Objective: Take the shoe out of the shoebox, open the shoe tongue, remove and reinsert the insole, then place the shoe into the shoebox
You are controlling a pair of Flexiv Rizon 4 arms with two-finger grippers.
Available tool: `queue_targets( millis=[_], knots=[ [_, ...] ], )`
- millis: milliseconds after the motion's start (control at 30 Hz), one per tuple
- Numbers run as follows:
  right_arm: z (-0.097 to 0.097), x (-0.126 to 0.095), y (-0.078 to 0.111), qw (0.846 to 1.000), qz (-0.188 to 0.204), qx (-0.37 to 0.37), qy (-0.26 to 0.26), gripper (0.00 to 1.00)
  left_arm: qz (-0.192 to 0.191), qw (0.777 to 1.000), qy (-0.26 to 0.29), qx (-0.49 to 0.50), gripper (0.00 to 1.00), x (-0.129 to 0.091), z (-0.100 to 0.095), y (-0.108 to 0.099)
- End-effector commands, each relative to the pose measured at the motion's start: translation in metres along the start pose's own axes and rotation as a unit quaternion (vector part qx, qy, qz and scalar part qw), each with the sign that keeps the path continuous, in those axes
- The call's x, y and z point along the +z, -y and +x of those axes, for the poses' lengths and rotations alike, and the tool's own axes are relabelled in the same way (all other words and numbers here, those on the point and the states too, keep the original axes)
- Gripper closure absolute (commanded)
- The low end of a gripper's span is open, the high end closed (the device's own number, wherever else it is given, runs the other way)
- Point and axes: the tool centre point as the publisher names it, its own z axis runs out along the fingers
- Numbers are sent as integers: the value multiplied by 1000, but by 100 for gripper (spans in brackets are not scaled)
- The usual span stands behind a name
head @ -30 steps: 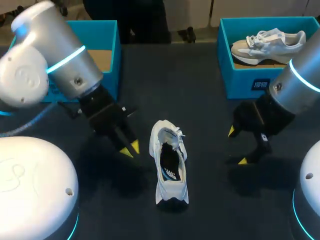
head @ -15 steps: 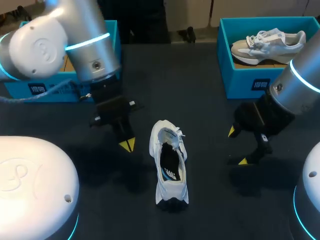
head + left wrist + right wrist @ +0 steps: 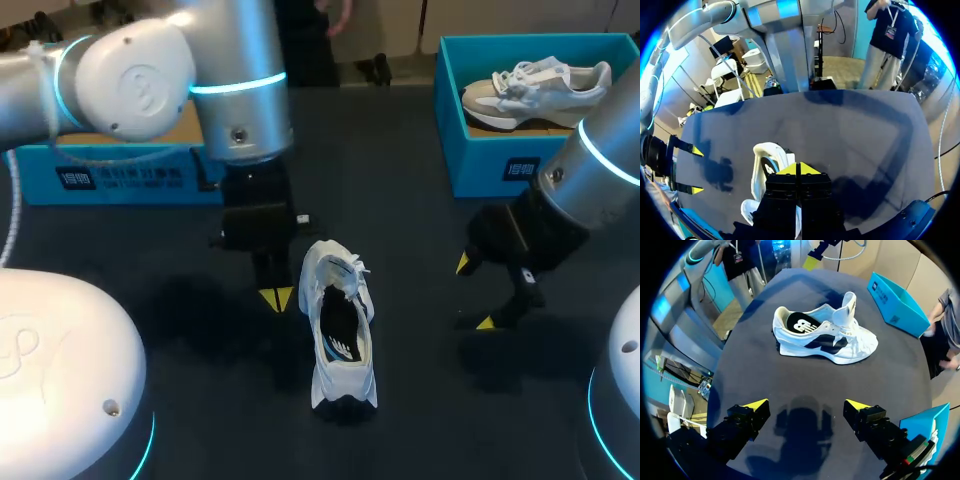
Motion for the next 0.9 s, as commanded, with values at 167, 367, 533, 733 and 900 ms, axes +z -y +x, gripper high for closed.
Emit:
queue_targets(
  millis=[167,367,533,733,900],
  knots=[
    [1,1,0,1000,1,0,1,0,4,993,-106,58,100,18,-36,-10],
    [1,1,0,1000,1,0,1,0,-11,991,-120,64,100,18,-37,-9],
    [1,1,0,1000,1,0,1,0,-31,988,-137,59,100,27,-44,-11],
    [1,1,0,1000,1,0,1,0,-53,982,-169,74,100,39,-49,-13],
    [1,1,0,1000,1,0,1,0,-53,982,-169,74,100,39,-49,-13]
  ],
)
